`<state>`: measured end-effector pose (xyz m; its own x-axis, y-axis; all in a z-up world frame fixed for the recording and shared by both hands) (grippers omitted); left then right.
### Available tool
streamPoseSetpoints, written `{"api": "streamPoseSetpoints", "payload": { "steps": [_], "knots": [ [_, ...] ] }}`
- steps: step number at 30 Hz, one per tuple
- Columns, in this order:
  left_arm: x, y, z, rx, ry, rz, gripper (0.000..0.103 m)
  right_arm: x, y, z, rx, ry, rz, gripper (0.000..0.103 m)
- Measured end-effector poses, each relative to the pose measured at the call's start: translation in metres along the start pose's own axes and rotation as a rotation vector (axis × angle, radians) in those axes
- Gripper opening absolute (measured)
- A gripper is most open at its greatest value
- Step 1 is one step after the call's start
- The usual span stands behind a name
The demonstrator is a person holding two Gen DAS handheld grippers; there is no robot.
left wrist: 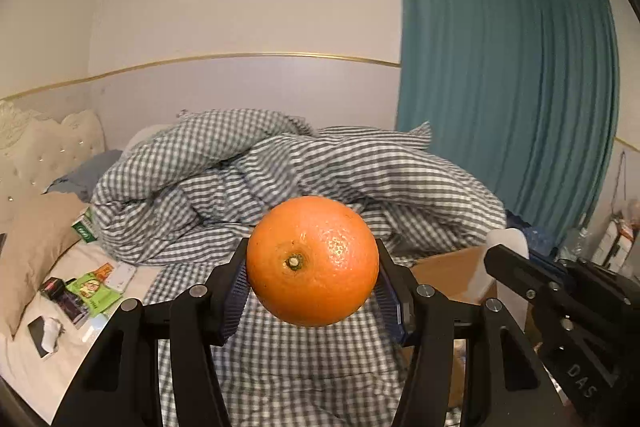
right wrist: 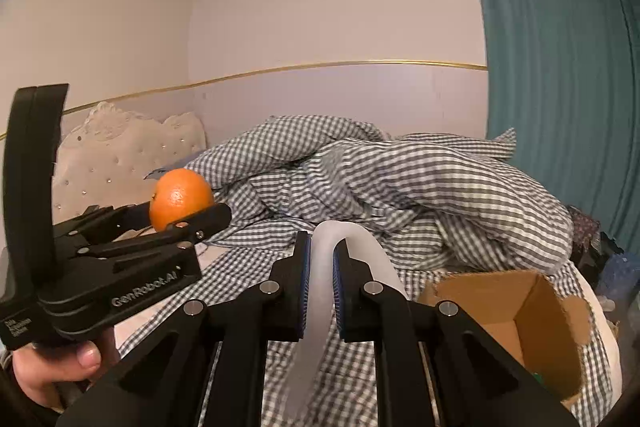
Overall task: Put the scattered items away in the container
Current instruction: 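Carry the orange and foam strip over the box and release both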
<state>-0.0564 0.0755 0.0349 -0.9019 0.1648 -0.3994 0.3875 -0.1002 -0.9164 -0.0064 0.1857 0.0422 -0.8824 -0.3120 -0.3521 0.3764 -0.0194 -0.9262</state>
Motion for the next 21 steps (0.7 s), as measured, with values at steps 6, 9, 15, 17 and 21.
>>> {"api": "streamPoseSetpoints", "payload": {
  "steps": [6,9,15,17,21],
  "knots": [
    [0.007,-0.006,-0.053,0.027,0.079,-0.006,0.057,-0.021,0.0,-0.052,0.036,0.082,-0.008,0.01],
    [0.012,-0.008,-0.077,0.043,0.112,-0.004,0.057,-0.027,-0.001,-0.078,0.042,0.125,-0.01,0.011],
    [0.028,-0.011,-0.129,0.059,0.19,0.012,0.057,-0.038,0.005,-0.126,0.063,0.198,0.013,0.011],
    [0.035,-0.009,-0.146,0.068,0.208,0.02,0.057,-0.037,0.01,-0.141,0.075,0.213,0.025,0.011],
    [0.051,-0.004,-0.172,0.086,0.234,0.038,0.057,-0.032,0.022,-0.175,0.103,0.247,0.056,0.011]
  ]
}}
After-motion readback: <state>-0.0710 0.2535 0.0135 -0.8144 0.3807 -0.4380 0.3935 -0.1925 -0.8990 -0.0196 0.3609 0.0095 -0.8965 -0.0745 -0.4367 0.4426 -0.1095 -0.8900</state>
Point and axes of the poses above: each gripper's, at about its wrist camera, not at the fingertips, and x roughly the way its jaws point, z to its left, y to its underside, the point moved 8 cm from there along x, roughly the way its jaws point, and after that the axes turned 5 degrees about x, right-handed, at the moved point
